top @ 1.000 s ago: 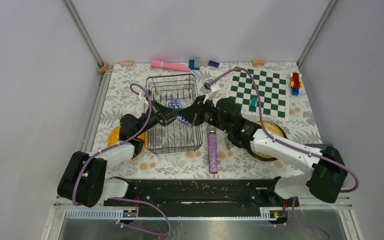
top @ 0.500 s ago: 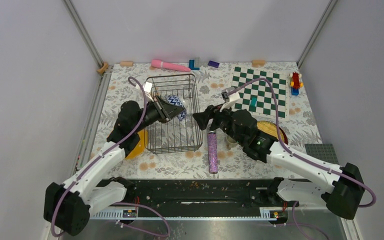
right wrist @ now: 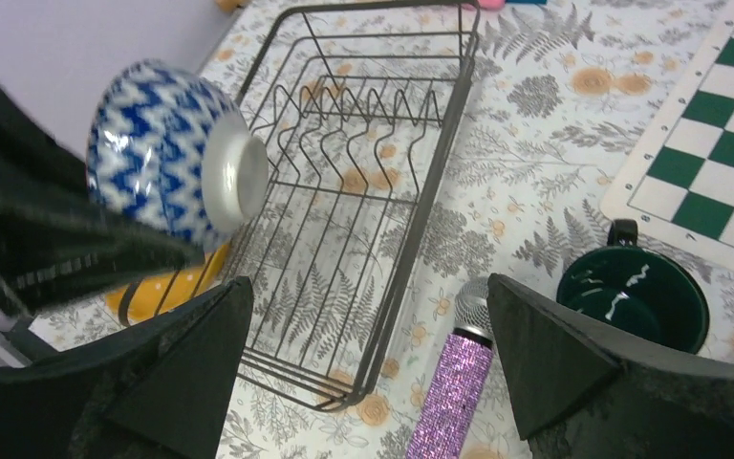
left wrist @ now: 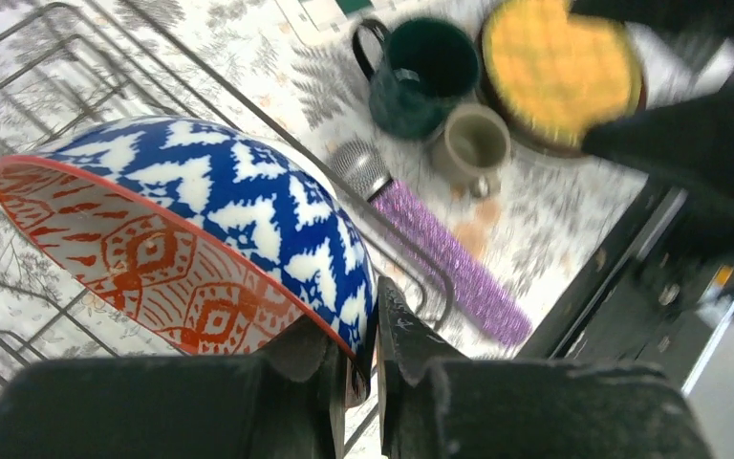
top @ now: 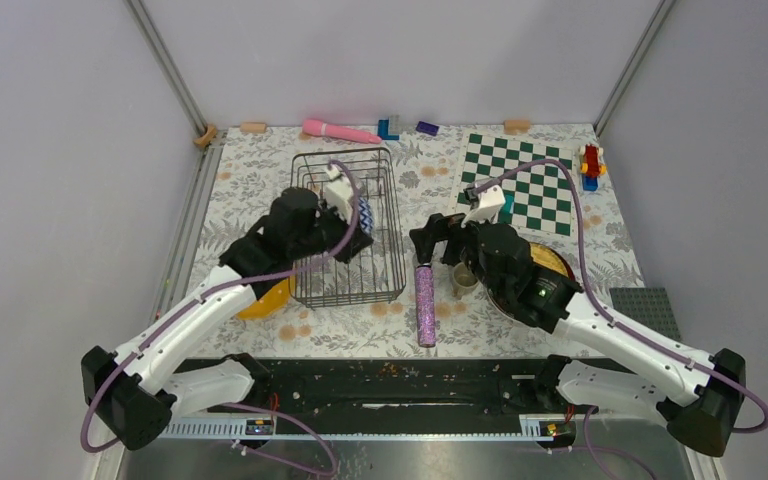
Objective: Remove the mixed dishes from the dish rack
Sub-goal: Pick up the bowl from the dish rack.
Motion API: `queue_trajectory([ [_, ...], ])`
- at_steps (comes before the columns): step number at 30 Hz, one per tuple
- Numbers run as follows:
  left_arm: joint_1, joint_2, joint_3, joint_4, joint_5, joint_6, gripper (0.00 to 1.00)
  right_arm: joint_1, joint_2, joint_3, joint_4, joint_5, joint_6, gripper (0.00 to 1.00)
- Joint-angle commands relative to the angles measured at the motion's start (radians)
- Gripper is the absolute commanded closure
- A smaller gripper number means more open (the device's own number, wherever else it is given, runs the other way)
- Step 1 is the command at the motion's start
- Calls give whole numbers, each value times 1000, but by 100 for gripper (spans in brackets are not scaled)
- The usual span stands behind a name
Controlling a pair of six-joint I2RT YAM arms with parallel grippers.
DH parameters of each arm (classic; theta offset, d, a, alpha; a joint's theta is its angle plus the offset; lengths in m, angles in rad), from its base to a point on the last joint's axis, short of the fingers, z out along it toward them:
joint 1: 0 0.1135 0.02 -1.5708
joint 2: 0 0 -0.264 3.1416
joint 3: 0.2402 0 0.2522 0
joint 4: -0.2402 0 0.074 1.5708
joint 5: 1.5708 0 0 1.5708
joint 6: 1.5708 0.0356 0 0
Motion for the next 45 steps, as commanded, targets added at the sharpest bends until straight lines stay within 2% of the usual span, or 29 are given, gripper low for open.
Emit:
queue_trajectory([
  [1,-135,1,75,-57,-47,430,100,-28,28,138,-239,35,67,0],
  [4,-223,22,113,-154,-49,625,100,-83,42,184,-324,-61,129,1],
  [7,-292,34,112,-199,-63,800,100,-153,39,186,-341,-209,186,1],
  [12,-408,66,117,-218,-213,962,100,-207,46,213,-352,-429,173,1],
  [21,-559,166,178,-287,-463,1165,100,-206,58,263,-425,-522,123,2],
  [24,-602,191,182,-289,-522,1222,100,-207,99,297,-483,-576,79,8],
  [25,-628,218,190,-298,-565,1256,100,-206,136,332,-541,-615,29,15],
  [28,-639,245,207,-316,-592,1272,100,-207,170,369,-626,-605,-22,27],
  [35,-647,290,227,-330,-627,1302,100,-201,246,417,-790,-512,-110,49],
  [40,-651,316,241,-333,-651,1312,99,-194,267,422,-790,-457,-114,88],
  [42,-652,317,245,-333,-648,1305,85,-192,262,413,-770,-442,-102,97],
  [44,-652,313,247,-333,-639,1294,67,-192,251,396,-741,-439,-87,100],
  [45,-652,308,247,-333,-631,1287,51,-193,242,387,-726,-440,-74,100],
])
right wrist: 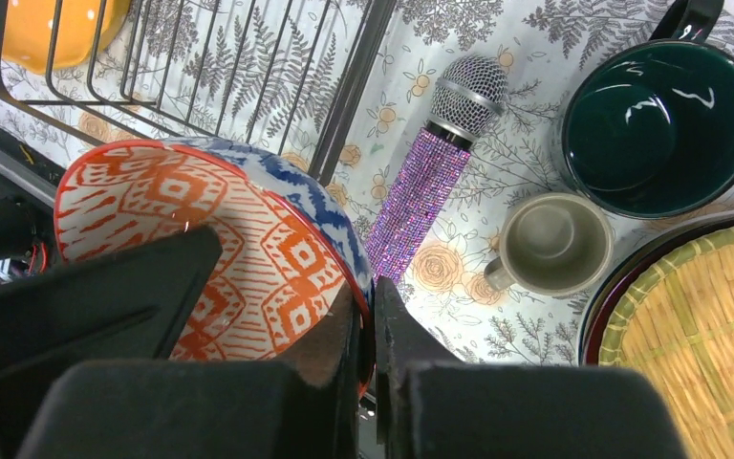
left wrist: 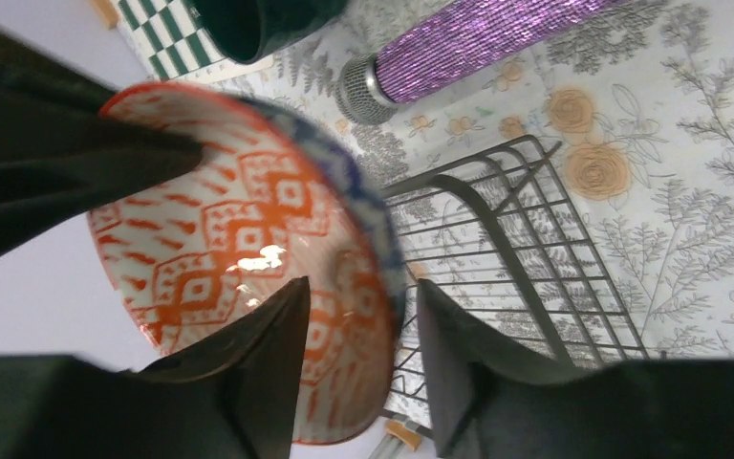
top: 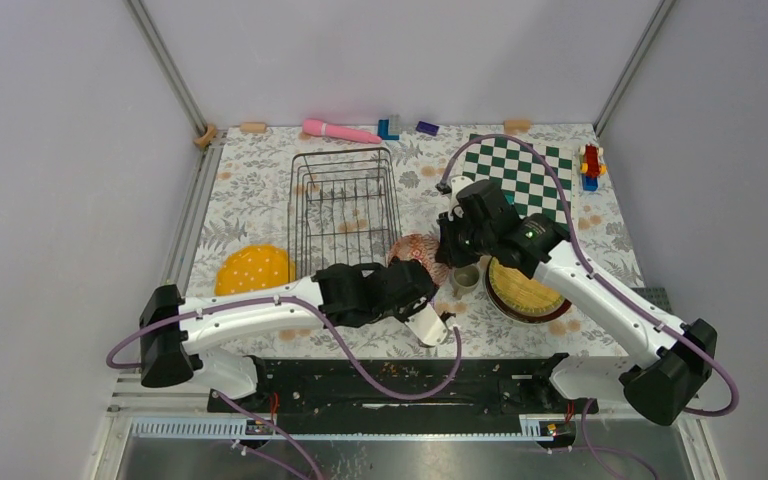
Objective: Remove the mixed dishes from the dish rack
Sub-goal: Pick up the bowl from the dish rack.
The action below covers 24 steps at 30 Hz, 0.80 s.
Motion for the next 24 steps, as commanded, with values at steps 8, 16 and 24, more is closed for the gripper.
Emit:
queue_trajectory([
  [8,19,-90,36,66,30,-52,1,-4,-136,-62,70,58,77,100],
  [16,20,-283,-114,279,225,-138,1,-48,-241,-170,7,92,127,100],
  [24,22,-460,-290,654,149,-470,1,-50,-418,-370,-51,133,195,100],
])
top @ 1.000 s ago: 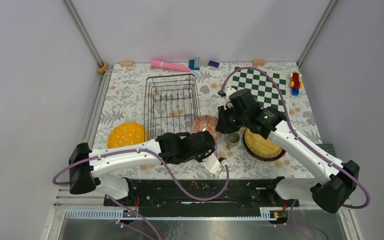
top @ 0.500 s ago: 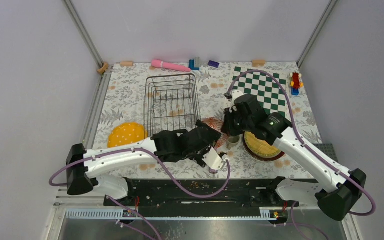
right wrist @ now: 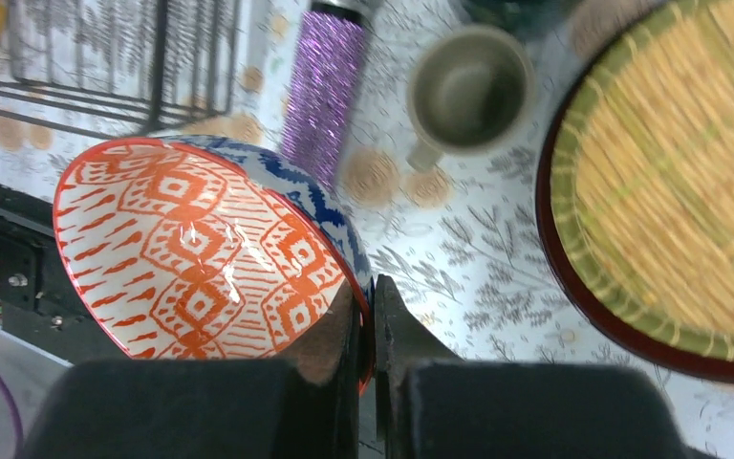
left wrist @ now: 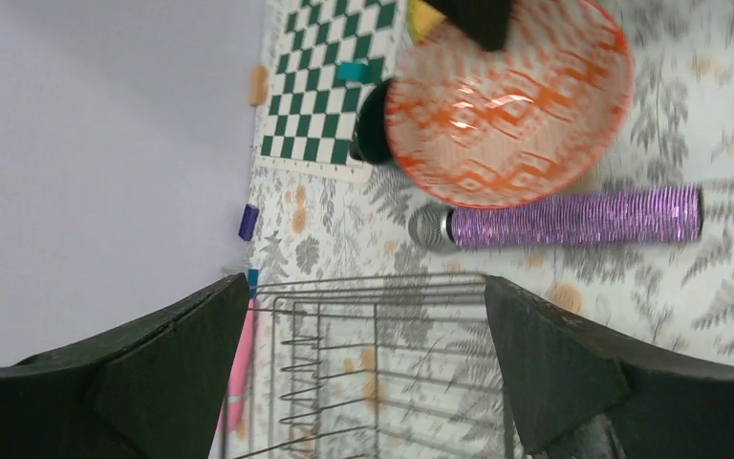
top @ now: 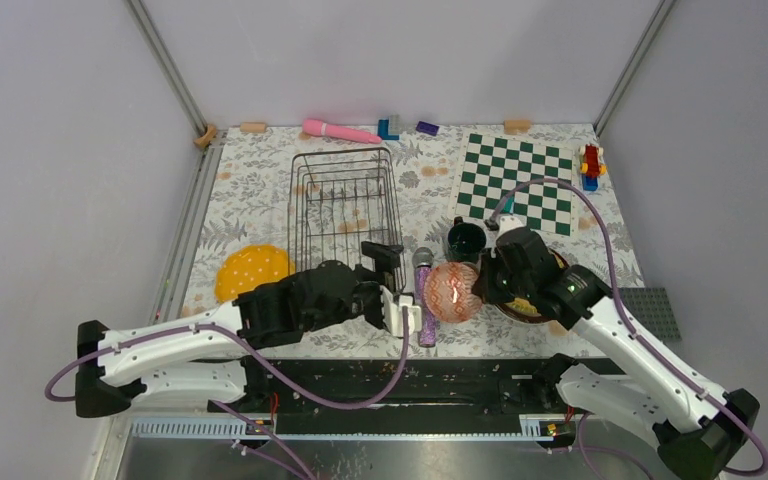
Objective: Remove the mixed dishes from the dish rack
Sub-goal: Place the bowl at the center of the board.
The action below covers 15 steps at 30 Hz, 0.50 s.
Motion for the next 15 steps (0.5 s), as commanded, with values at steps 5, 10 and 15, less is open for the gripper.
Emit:
queue_trajectory([
  [5,1,-128,-61,347,-114,-499,1,-5,-179,-204,18,42,95,98],
  [10,2,-174,-125,523,-405,-715,1,-5,-212,-328,119,60,124,98],
  [15,53,-211,-142,521,-676,-941,1,-5,-200,-366,131,86,143,97],
])
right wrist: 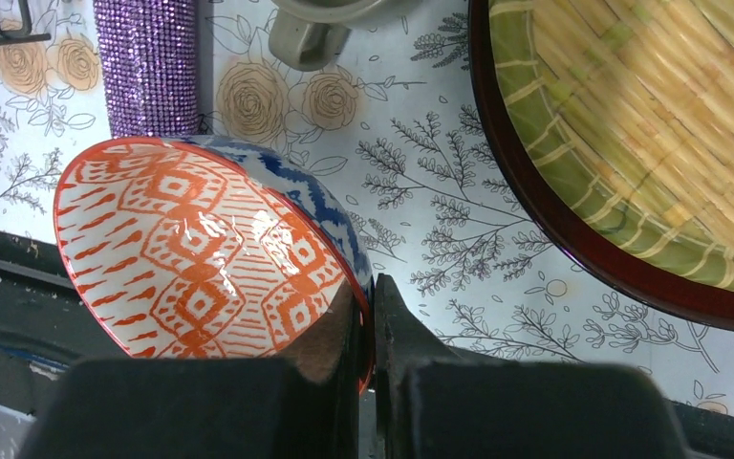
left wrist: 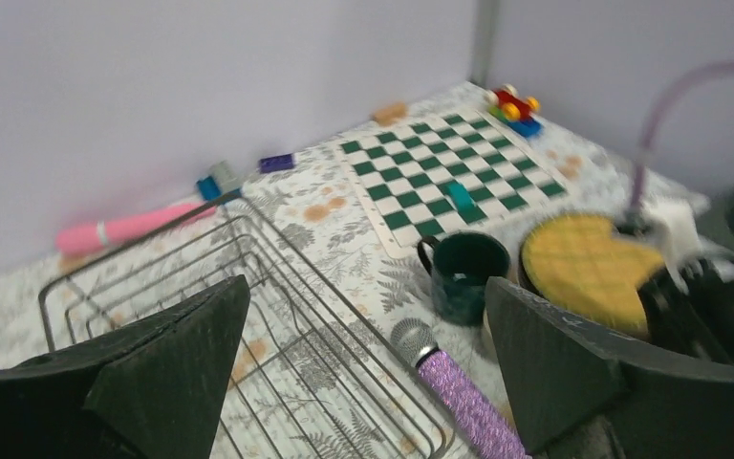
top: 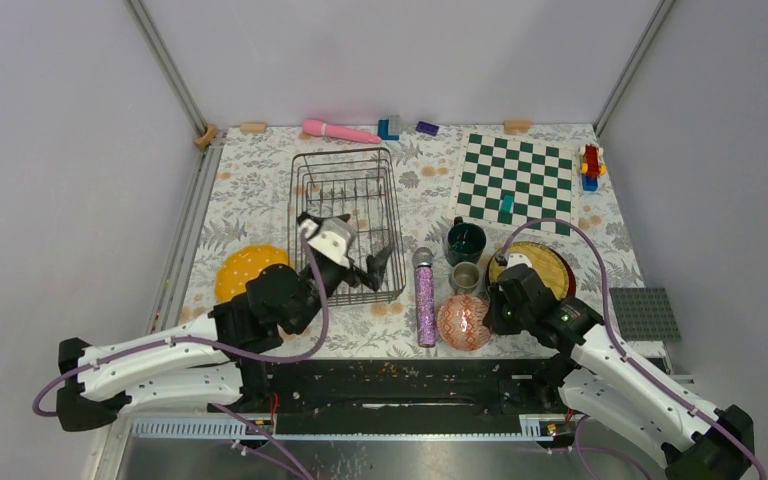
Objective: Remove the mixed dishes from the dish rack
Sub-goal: Place the bowl at the center of the board.
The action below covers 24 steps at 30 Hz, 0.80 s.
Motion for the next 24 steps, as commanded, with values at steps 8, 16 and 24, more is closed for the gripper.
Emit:
queue_trajectory([
  [8,355,-57,2,-191,-171,-685,1,-3,37,-23,101,76,56,93],
  [16,466,-55,-7,-264,-136,-798,1,-4,83,-43,120,70,81,89],
  [24,477,-71,-17,-266,-139,-786,1,-3,111,-62,122,136,130,83],
])
